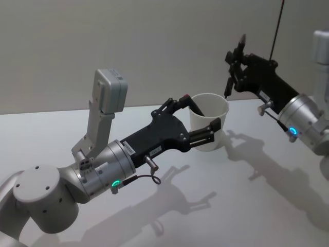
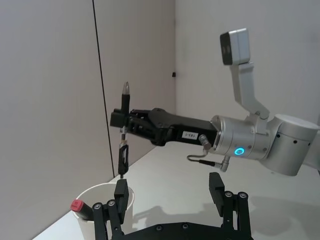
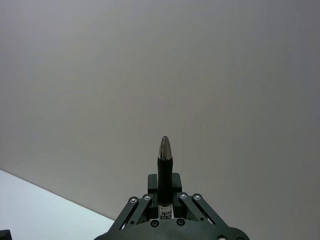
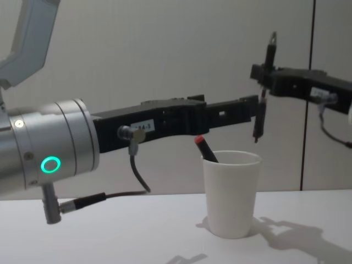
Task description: Place the pen into the pen holder.
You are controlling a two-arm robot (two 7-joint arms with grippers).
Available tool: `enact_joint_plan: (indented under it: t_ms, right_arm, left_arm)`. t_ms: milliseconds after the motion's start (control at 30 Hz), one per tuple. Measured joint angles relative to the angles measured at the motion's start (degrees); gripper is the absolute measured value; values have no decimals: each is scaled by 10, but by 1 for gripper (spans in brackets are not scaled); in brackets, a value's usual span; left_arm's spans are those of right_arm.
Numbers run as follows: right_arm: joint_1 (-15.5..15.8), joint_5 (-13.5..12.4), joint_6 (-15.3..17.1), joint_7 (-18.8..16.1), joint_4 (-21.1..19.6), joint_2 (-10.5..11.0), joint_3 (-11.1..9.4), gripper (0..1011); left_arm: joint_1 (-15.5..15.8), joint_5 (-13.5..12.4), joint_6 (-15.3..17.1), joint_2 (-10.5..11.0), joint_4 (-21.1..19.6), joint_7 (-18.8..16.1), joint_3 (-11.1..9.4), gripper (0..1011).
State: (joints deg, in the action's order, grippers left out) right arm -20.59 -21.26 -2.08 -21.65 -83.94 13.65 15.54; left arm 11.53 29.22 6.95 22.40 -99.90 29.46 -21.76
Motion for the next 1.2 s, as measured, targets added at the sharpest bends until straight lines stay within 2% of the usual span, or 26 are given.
enact_joint_plan:
  t_ms: [567,800,900,1200]
  right_arm:
    - [-38,25,-20,-26,93,-31,21,137]
    - [-45,32,-22,-27,115,-38,26,146]
    - [-48,34,-23,-27,121,-40,27,192]
    - [-52,37,-24,-28,134,-44,30,501]
  left_arm:
    - [0,0,0,0,0,0,0,1001]
    - [0,0,0,0,0,0,0,1001]
    - [0,0,0,0,0,0,0,1001]
    - [0,0,0,0,0,0,0,1001]
